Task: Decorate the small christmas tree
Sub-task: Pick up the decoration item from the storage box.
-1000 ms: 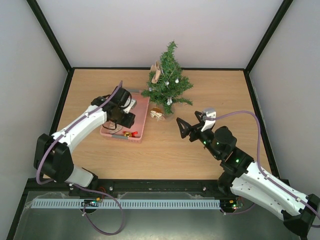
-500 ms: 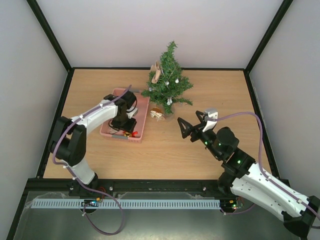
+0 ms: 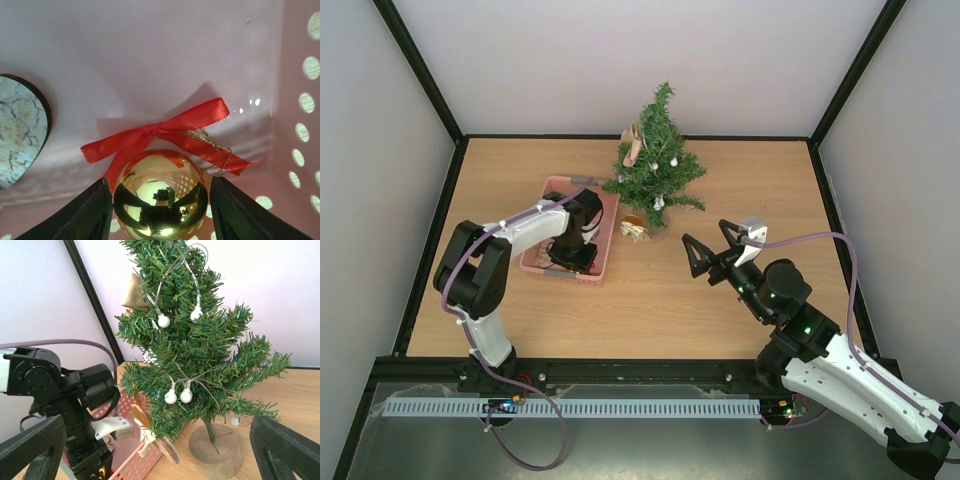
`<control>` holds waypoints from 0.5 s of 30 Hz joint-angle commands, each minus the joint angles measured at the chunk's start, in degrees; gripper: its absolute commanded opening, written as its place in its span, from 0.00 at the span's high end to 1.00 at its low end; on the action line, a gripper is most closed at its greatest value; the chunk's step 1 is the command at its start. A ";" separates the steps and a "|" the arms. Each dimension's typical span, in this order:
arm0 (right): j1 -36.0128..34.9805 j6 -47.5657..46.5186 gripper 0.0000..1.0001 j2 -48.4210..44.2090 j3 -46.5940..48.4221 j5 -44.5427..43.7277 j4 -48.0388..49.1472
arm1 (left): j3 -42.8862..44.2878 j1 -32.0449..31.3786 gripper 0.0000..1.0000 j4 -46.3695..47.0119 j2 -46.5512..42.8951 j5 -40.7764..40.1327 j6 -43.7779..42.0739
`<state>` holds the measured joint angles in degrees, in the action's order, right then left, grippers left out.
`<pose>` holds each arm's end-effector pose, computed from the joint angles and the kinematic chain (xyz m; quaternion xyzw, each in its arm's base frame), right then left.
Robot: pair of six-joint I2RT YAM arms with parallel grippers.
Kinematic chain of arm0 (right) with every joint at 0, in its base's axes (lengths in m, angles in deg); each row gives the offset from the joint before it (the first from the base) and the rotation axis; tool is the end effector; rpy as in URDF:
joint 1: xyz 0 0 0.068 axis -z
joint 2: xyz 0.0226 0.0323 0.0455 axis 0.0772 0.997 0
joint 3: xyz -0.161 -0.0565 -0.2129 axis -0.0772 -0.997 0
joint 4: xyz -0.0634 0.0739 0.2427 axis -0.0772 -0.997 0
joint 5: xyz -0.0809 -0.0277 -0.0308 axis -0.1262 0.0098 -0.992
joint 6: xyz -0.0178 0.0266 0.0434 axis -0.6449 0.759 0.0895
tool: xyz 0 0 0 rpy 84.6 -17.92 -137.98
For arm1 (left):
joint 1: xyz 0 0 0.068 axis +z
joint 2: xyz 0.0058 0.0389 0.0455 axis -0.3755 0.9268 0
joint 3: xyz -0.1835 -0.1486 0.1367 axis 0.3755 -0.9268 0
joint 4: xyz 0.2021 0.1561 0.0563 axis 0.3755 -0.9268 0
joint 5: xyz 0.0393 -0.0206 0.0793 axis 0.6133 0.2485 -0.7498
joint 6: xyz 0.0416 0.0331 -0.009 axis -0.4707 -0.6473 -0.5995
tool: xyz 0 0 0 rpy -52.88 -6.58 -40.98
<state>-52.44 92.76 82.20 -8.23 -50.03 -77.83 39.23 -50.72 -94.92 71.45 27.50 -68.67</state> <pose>0.0960 0.1022 0.3149 -0.1583 0.6604 0.3612 0.6390 0.2835 -0.1568 0.1784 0.1707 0.9844 -0.0324 0.0284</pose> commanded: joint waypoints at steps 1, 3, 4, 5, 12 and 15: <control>0.20 -1.13 0.02 -1.83 -0.65 -0.74 -0.32 | -0.11 -0.68 0.46 -2.80 1.07 -1.07 2.19; 0.20 -1.39 0.02 -2.36 -0.69 -0.97 -0.66 | 0.05 -0.82 0.50 -3.05 1.08 -1.63 2.48; 0.20 -1.44 0.02 -2.63 -0.81 -1.24 -0.70 | 0.07 -0.86 0.52 -3.03 1.08 -1.48 2.52; 0.20 -1.44 0.01 -2.77 -0.78 -1.28 -0.78 | 0.15 -0.90 0.53 -2.96 1.08 -1.18 2.44; 0.20 -1.61 0.02 -3.07 -1.03 -1.29 -1.17 | 1.95 -1.17 0.60 -2.50 0.25 0.24 2.02; 0.20 -1.54 0.02 -3.05 -0.99 -1.29 -1.60 | 3.36 -1.20 0.62 -2.34 -0.83 0.39 1.55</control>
<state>-52.44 91.71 79.80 -8.77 -50.55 -78.68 39.84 -51.57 -95.88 72.06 27.15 -66.99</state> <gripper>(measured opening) 0.984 0.466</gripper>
